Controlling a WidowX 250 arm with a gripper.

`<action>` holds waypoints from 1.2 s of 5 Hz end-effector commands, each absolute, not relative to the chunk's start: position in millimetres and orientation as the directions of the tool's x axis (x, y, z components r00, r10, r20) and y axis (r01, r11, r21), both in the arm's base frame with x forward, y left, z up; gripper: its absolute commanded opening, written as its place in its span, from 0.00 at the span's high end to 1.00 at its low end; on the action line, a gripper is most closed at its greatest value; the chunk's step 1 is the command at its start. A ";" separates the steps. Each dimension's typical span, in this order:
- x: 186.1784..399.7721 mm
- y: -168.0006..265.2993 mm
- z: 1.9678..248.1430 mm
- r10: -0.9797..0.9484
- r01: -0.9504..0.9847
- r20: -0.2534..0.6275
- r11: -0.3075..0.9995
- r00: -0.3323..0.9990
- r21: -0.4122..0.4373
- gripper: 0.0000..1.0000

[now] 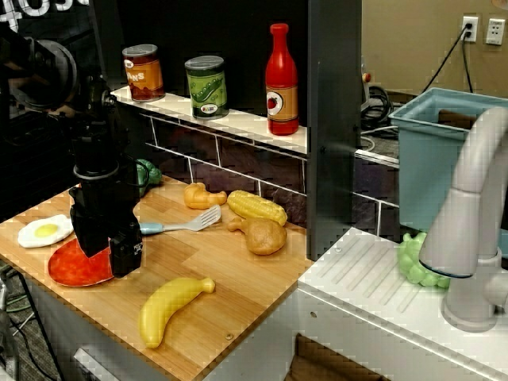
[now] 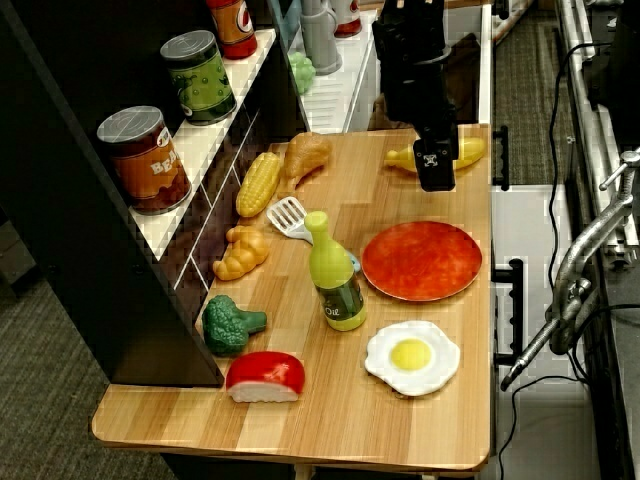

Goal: Put banana on plate

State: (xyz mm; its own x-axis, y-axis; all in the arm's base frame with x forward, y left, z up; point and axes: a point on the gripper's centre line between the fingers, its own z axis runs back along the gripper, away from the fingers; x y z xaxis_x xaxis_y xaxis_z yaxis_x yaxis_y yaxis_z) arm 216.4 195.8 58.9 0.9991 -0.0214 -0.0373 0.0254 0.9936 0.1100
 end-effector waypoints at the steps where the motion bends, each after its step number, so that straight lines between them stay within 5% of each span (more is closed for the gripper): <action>1: 216.4 195.8 58.9 -0.021 0.025 -0.037 0.994 0.999 0.110 0.00; 4: 242.6 141.7 83.7 -0.011 0.015 -0.097 0.999 0.995 0.042 0.00; 6: 235.0 126.2 58.1 0.049 -0.047 -0.036 0.998 0.998 0.046 0.00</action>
State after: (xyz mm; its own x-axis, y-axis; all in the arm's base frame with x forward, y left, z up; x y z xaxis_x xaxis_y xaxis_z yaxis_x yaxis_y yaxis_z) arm 229.2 123.2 43.3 0.9938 0.0431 -0.1022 -0.0419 0.9990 0.0140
